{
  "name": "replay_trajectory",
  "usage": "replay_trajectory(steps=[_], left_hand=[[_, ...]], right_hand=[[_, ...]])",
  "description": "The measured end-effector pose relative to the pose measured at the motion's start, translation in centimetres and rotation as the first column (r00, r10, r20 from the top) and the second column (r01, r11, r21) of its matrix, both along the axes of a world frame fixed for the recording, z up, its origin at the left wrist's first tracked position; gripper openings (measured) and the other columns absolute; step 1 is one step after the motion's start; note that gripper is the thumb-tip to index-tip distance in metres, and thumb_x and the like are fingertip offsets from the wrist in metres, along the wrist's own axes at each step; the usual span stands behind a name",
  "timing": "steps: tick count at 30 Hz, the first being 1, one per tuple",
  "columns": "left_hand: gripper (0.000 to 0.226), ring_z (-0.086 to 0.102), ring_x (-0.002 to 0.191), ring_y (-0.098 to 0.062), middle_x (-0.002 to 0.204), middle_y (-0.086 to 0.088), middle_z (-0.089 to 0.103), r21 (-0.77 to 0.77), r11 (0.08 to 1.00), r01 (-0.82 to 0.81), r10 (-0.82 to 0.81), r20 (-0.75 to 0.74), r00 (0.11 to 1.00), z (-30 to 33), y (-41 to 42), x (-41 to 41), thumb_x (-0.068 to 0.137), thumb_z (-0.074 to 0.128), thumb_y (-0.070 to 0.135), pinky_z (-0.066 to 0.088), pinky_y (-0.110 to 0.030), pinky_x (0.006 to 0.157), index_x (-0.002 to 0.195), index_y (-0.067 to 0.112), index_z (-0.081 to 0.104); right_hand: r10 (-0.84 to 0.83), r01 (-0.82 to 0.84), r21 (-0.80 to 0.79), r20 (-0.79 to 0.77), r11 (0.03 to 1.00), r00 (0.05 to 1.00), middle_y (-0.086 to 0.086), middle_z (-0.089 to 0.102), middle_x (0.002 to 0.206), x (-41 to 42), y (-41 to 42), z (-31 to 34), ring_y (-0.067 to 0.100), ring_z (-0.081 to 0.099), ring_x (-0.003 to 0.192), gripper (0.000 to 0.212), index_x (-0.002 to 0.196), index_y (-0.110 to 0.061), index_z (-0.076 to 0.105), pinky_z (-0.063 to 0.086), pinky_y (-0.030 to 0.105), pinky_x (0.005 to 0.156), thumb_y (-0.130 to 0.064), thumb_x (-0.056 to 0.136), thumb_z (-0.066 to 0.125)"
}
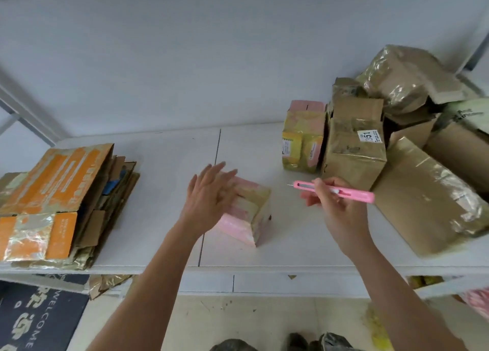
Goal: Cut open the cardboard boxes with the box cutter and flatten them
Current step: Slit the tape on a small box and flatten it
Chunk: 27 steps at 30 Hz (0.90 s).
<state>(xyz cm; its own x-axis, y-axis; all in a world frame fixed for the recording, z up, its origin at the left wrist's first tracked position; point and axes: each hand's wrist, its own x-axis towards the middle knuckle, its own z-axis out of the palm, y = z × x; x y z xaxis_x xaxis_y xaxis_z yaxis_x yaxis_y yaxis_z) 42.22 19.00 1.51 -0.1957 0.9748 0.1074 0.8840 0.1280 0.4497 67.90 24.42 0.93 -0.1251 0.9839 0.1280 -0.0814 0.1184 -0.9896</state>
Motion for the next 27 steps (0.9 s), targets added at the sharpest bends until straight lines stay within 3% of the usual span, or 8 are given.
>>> replay_trajectory(steps=[2, 4, 6, 10, 14, 17, 22, 27], left_hand=[[0.08, -0.001, 0.151, -0.008, 0.159, 0.021, 0.017, -0.249, 0.953, 0.173, -0.17, 0.036, 0.985, 0.7, 0.6, -1.1, 0.074, 0.064, 0.07, -0.008, -0.048, 0.12, 0.143, 0.054, 0.027], [0.11, -0.008, 0.149, -0.005, 0.157, 0.025, 0.014, -0.385, 0.901, 0.198, -0.217, -0.006, 0.976, 1.2, 1.6, -1.8, 0.047, 0.056, 0.091, -0.014, -0.053, 0.117, 0.145, 0.058, 0.018], [0.121, -0.011, 0.148, -0.006, 0.157, 0.024, 0.013, -0.456, 0.864, 0.213, -0.246, -0.014, 0.969, 1.4, 2.5, -2.2, 0.04, 0.059, 0.093, -0.015, -0.054, 0.116, 0.147, 0.059, 0.014], [0.131, -0.021, 0.146, -0.007, 0.156, 0.026, 0.0, -0.577, 0.786, 0.224, -0.279, -0.007, 0.96, 1.5, 2.7, -2.8, 0.043, 0.083, 0.07, -0.011, -0.051, 0.119, 0.144, 0.064, -0.001], [0.114, 0.027, 0.129, -0.023, 0.131, 0.008, 0.034, -0.401, 0.916, 0.022, -0.097, -0.168, 0.981, 1.5, 3.3, -2.6, 0.054, 0.084, 0.062, 0.026, -0.043, 0.112, 0.148, 0.047, 0.021], [0.101, 0.046, 0.113, -0.025, 0.117, 0.004, 0.047, -0.308, 0.949, -0.062, 0.003, -0.189, 0.982, 0.7, 3.7, -0.6, 0.054, 0.073, 0.075, 0.026, -0.046, 0.111, 0.139, 0.034, 0.038], [0.127, 0.04, 0.13, -0.024, 0.139, 0.002, 0.045, -0.233, 0.966, -0.112, 0.055, -0.236, 0.97, -0.9, 2.3, 0.3, 0.046, 0.028, 0.101, 0.017, -0.039, 0.117, 0.152, 0.031, 0.024], [0.124, 0.043, 0.124, -0.021, 0.136, 0.006, 0.047, -0.183, 0.978, -0.103, 0.06, -0.23, 0.971, -1.2, 2.2, 0.1, 0.046, 0.022, 0.103, 0.024, -0.036, 0.112, 0.149, 0.033, 0.029]], right_hand=[[0.001, -0.01, -0.099, -0.084, 0.995, 0.996, 0.008, 0.075, 0.078, -0.4, 0.0, -0.7, 0.02, 0.07, 0.071, 0.019, 0.087, -0.007, 0.064, 0.058, 0.027, 0.073, -0.011, 0.101, 0.052], [0.002, -0.043, -0.199, -0.201, 0.979, 0.98, 0.012, 0.073, 0.078, -1.0, 0.0, -1.3, 0.022, 0.069, 0.074, 0.019, 0.089, -0.004, 0.062, 0.059, 0.037, 0.08, -0.008, 0.102, 0.049], [-0.023, -0.056, -0.255, -0.297, 0.965, 0.955, 0.013, 0.071, 0.08, -1.8, 0.1, -1.7, 0.02, 0.068, 0.074, 0.015, 0.094, 0.002, 0.059, 0.06, 0.041, 0.078, -0.006, 0.101, 0.049], [-0.116, 0.005, -0.276, -0.388, 0.961, 0.914, 0.014, 0.067, 0.081, -3.2, 0.0, -2.5, 0.017, 0.068, 0.073, 0.005, 0.094, 0.002, 0.057, 0.062, 0.038, 0.072, -0.001, 0.097, 0.054], [-0.146, 0.064, -0.239, -0.343, 0.969, 0.928, 0.007, 0.066, 0.069, -4.2, -0.1, -3.3, 0.019, 0.067, 0.069, 0.015, 0.082, -0.003, 0.053, 0.06, 0.032, 0.073, 0.003, 0.096, 0.055], [-0.151, 0.059, -0.253, -0.359, 0.966, 0.921, 0.004, 0.062, 0.062, -5.1, 0.9, -3.3, 0.02, 0.064, 0.067, 0.019, 0.08, -0.005, 0.049, 0.06, 0.032, 0.074, 0.001, 0.097, 0.052], [-0.079, -0.02, -0.271, -0.347, 0.962, 0.935, 0.004, 0.061, 0.064, -7.2, 2.6, -3.3, 0.02, 0.063, 0.069, 0.018, 0.082, -0.008, 0.047, 0.058, 0.049, 0.086, -0.002, 0.098, 0.051], [0.003, -0.088, -0.281, -0.29, 0.956, 0.957, 0.005, 0.062, 0.066, -8.4, 3.6, -3.5, 0.017, 0.065, 0.07, 0.013, 0.085, -0.005, 0.049, 0.059, 0.033, 0.077, -0.004, 0.098, 0.052]])
